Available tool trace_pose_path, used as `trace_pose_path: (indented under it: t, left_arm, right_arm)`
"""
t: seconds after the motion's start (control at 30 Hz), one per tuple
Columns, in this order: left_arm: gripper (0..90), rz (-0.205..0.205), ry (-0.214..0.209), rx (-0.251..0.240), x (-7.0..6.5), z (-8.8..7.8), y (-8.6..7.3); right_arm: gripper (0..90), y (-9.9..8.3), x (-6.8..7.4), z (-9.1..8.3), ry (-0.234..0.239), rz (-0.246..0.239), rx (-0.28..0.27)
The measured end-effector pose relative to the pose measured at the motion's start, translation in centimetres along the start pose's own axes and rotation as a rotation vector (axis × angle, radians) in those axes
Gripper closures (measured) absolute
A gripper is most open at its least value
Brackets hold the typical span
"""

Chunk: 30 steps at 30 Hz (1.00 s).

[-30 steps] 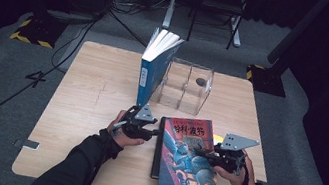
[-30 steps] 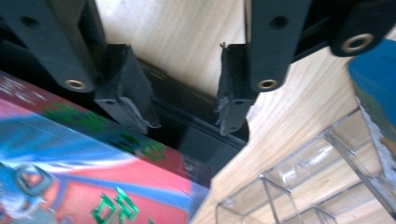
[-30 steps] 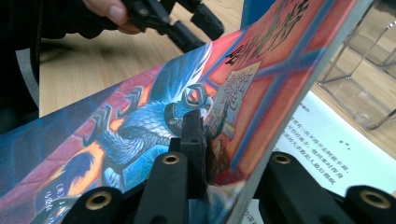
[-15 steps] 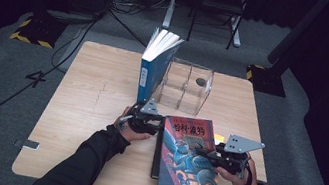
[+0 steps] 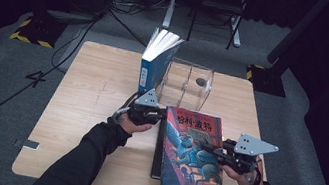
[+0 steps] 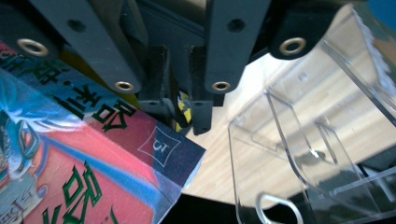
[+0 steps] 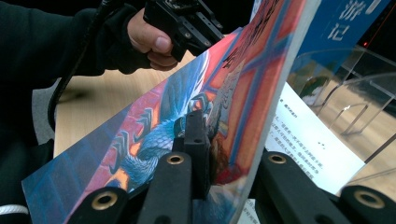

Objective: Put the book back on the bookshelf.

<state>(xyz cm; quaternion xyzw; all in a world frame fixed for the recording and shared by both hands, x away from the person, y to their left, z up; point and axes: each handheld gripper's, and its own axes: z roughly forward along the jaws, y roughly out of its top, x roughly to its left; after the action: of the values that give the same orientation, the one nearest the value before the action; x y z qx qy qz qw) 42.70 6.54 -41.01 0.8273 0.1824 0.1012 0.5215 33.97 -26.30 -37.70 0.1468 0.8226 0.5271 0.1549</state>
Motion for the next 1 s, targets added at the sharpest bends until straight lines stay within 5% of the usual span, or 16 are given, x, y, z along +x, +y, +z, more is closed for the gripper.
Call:
trace_pose_path:
  t: [0.17, 0.37, 0.7, 1.0]
  left_arm:
    - [89.6, -0.004, 0.029, -0.025, 0.4, -0.1, 0.7]
    - [89.9, -0.032, 0.013, -0.067, 1.3, -0.4, 1.6]
    - [90.0, 0.013, -0.001, -0.081, 0.7, -0.5, 4.2]
    - [90.0, 0.034, -0.005, -0.098, 0.7, -0.9, 6.0]
  right_arm:
    - [80.2, 0.6, -0.3, 0.2, -0.015, -0.019, -0.011]
    - [79.5, 1.3, -0.4, 0.4, -0.014, -0.046, -0.015]
    - [76.2, 1.8, -0.8, -0.6, 0.003, -0.069, 0.018]
    - [80.7, 1.8, -0.7, -0.8, -0.027, -0.083, -0.01]
